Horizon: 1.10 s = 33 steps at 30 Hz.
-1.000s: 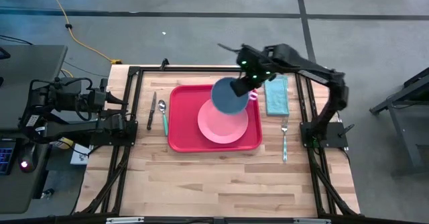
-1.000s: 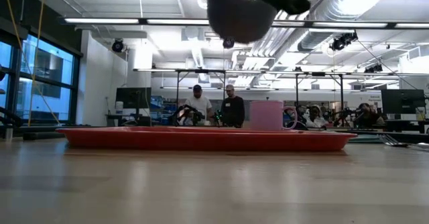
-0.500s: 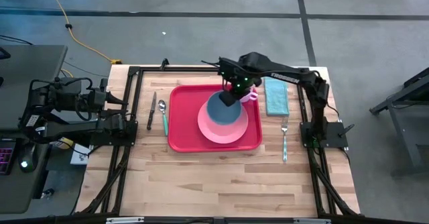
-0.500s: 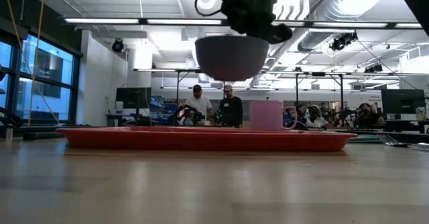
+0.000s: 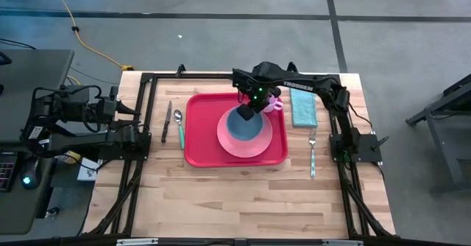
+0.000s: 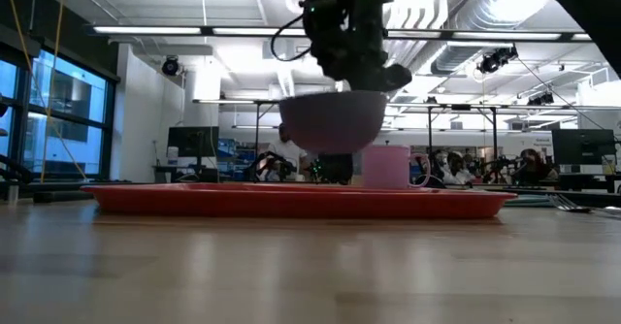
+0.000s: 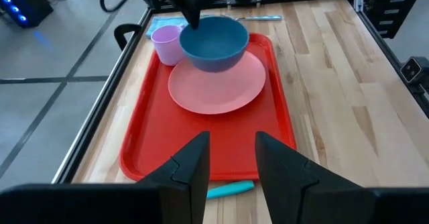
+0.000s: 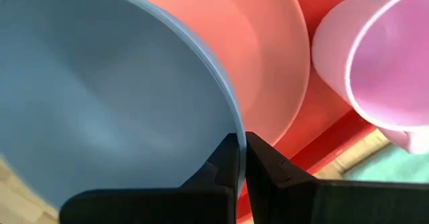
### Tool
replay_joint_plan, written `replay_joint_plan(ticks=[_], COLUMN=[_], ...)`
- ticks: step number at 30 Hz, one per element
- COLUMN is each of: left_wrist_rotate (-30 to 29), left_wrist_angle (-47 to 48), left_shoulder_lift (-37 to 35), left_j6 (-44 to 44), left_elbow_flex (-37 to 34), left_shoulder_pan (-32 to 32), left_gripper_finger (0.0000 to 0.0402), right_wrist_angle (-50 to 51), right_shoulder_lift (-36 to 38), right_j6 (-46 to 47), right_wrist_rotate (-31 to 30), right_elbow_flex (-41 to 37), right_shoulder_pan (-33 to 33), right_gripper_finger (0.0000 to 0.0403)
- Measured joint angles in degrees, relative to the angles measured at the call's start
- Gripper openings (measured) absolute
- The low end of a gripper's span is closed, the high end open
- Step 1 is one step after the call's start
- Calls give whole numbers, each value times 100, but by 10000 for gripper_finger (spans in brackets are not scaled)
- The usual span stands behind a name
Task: Set up tray
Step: Put the blue bowl on the pink plate on the tray
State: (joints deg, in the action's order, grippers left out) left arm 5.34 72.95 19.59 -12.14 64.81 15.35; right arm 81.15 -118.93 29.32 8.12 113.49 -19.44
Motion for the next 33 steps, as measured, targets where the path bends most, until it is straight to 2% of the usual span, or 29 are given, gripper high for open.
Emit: replay_joint_plan(ticks=[16,33], left_wrist_rotate=[0,0], left_wrist_angle=[0,0], left_shoulder_lift=[1,2], left_j6=[2,-103], left_elbow_flex=[0,-2], left_shoulder_pan=[1,2], left_gripper_finger=[152,152], right_wrist_angle=[-226,-125], right_shoulder_lift=[-365,-531], right_j6=[-236,-321], right_wrist_rotate=[127,-16], right_elbow_flex=[0,2], right_shoulder_pan=[-26,-23], right_gripper_finger=[0,0])
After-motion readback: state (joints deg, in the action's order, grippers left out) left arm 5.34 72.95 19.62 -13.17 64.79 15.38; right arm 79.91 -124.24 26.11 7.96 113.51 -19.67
